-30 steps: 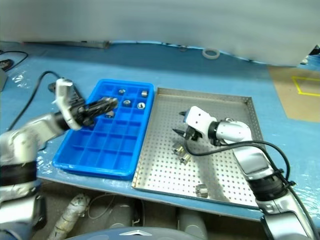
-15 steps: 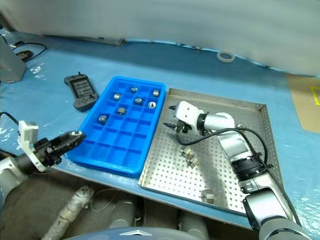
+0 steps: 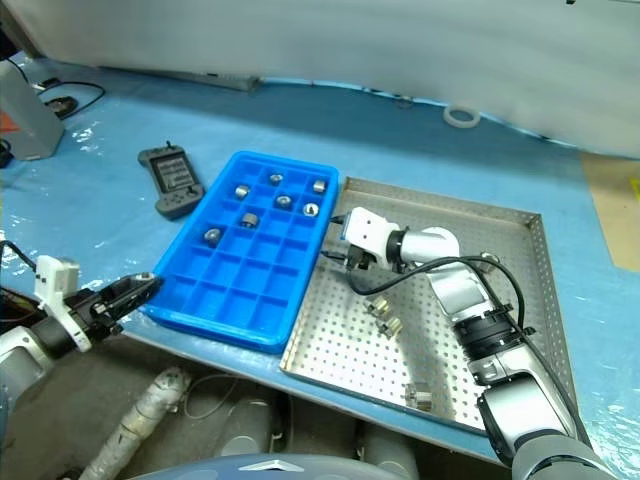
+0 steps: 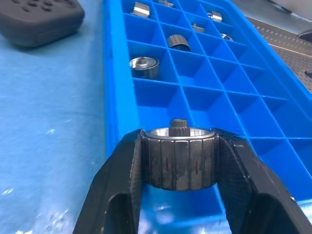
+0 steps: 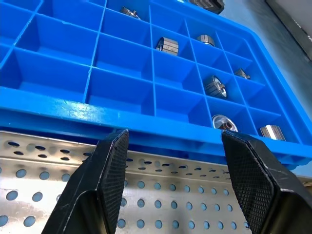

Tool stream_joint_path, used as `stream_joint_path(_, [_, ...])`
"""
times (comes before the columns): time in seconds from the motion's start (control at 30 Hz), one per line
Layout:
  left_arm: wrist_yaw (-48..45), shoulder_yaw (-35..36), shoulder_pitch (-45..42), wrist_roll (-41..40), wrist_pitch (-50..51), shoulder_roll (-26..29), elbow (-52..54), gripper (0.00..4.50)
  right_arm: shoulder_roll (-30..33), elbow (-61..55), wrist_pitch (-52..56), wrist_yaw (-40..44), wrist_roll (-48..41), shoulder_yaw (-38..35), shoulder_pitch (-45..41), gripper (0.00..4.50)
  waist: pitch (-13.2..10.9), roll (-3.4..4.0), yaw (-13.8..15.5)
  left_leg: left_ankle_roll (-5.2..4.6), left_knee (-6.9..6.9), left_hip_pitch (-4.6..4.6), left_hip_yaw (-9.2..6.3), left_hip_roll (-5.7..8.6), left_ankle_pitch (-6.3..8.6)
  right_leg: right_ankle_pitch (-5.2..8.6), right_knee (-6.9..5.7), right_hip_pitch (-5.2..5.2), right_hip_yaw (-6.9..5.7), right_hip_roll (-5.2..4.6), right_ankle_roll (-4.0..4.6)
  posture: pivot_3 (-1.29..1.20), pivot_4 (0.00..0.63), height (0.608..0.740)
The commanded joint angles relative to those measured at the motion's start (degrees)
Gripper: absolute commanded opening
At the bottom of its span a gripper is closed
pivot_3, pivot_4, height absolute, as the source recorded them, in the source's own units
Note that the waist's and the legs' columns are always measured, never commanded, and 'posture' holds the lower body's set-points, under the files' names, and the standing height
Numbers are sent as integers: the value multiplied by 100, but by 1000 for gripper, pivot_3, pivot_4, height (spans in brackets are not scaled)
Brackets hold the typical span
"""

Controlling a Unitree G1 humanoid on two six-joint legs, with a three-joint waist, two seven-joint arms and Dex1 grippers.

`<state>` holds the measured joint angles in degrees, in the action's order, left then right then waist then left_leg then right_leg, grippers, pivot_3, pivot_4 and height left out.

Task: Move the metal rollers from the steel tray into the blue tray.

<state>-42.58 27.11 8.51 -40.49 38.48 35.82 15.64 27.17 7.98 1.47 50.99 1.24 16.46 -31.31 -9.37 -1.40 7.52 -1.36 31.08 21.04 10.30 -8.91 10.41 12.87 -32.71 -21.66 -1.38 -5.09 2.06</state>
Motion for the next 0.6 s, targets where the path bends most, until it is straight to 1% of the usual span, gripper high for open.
stream_joint_path(0.03, [64, -228, -140, 46, 90, 45, -61, 1734, 13, -223, -81, -68, 13, -94, -2, 3188, 0, 0, -7, 1, 0, -4, 0, 0, -1, 0, -1, 3, 0, 0, 0, 230, 150, 740])
stream_joint_path(0.2, [-149, -350, -243, -89, 285, 189, -123, 1734, 63, -349, -44, -139, 30, -141, 119, 3188, 2, -2, -39, 4, 0, -7, 0, -1, -3, 0, -4, 4, 0, 1, 0, 182, 150, 740])
stream_joint_path(0.27, [-294, -341, -237, -121, 318, 273, -278, 2452, 87, -403, -24, -167, 28, -165, 170, 3231, 2, -3, -46, 5, 0, -7, 0, -1, -3, 0, -4, 3, 0, 2, 0, 170, 150, 740])
stream_joint_path(0.3, [-431, -329, -216, -133, 306, 346, -372, 2639, 88, -424, -5, -192, 36, -169, 183, 3231, 2, -2, -47, 5, 0, -7, 0, -2, -4, -1, -4, 3, 0, 2, 0, 170, 150, 740])
stream_joint_path(0.33, [-507, -323, -200, -139, 310, 393, -431, 2955, 98, -439, 2, -208, 38, -175, 198, 3231, 2, -2, -55, 5, 0, -8, 0, -2, -4, 0, -5, 3, 0, 2, 0, 163, 150, 740])
stream_joint_path(0.47, [-404, -271, -356, -21, 253, 475, -662, 4187, 133, -517, 29, -252, 31, -196, 258, 3231, 1, 5, -63, 11, -3, -30, 1, -7, -7, 0, -10, 15, 0, 6, -1, 152, 150, 740])
stream_joint_path(0.6, [-503, -272, -584, -112, 265, 565, -755, 4187, 186, -514, 17, -290, 44, -218, 297, 3231, -1, 7, -72, 18, -14, -71, 0, -16, -10, 9, -12, 44, 0, 12, -17, 138, 150, 740])
